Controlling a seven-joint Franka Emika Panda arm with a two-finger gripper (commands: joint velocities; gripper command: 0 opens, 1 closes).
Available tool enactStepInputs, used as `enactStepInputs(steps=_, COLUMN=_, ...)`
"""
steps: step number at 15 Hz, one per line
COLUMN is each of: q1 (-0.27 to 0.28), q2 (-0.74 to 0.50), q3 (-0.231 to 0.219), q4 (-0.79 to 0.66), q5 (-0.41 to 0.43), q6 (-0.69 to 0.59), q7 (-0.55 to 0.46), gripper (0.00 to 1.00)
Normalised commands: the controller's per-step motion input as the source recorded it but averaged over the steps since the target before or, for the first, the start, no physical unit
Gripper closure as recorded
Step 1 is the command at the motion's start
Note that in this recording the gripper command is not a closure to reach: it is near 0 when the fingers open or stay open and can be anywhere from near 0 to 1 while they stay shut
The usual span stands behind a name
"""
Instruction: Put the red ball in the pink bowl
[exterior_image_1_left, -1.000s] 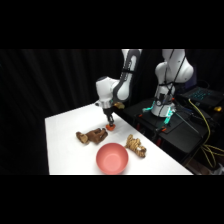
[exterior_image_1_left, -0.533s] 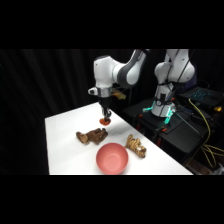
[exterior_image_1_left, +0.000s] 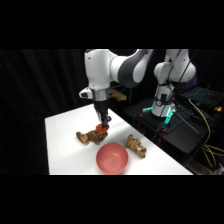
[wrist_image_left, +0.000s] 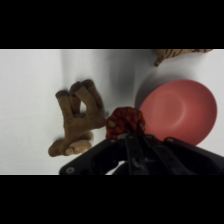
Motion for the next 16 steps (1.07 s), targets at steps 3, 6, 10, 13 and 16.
enactStepInputs(steps=3, q1=0.080, q2=0.54, q3=0.044, q4=0.73, q5=-0.103, q6=-0.37, q7=-0.19, gripper=0.17)
enactStepInputs(steps=6, q1=0.065, q2=0.39, q3=0.046, q4=0.64, q5=-0.088, q6=-0.38, q7=-0.19, gripper=0.17)
enactStepInputs(steps=10, q1=0.054, q2=0.17, q3=0.047, q4=0.39, q5=-0.075, q6=-0.30, q7=-0.14, gripper=0.17)
enactStepInputs(steps=13, q1=0.035, q2=0.04, q3=0.043, q4=0.18, q5=-0.066, q6=-0.19, q7=-0.11, gripper=0.17)
enactStepInputs(steps=16, q1=-0.005, q2=0.00, q3=0.020, q4=0.11, q5=-0.080, q6=-0.15, q7=-0.12, gripper=0.17)
